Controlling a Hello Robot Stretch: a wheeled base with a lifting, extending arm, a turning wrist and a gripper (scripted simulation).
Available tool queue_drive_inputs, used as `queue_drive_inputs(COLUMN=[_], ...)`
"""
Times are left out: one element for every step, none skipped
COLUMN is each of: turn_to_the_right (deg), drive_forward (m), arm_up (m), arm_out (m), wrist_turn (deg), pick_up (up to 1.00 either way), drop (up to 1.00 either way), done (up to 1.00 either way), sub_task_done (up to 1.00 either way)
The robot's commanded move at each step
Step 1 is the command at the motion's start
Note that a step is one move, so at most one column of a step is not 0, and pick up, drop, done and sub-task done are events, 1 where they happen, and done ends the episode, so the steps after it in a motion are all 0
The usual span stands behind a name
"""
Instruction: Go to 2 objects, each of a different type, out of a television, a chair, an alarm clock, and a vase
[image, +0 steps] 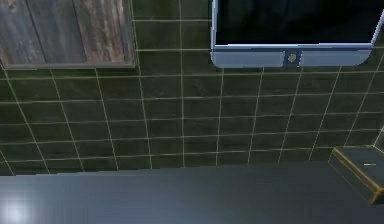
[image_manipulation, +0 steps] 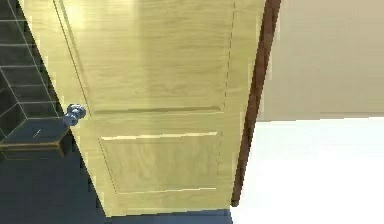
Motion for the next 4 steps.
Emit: queue_drive_inputs(turn_to_the_right=[-3.0, 0.0, -45.0, -9.0], drive_forward=[0.0, 0.75, 0.0, 0.0], arm_up=[0.0, 0.0, 0.0, 0.0], arm_out=[0.0, 0.0, 0.0, 0.0], wrist_turn=[0.0, 0.0, 0.0, 0.0], pick_up=[0.0, 0.0, 0.0, 0.0], drop=[0.0, 0.0, 0.0, 0.0], done=[0.0, 0.0, 0.0, 0.0], sub_task_done=[0.0, 0.0, 0.0, 0.0])
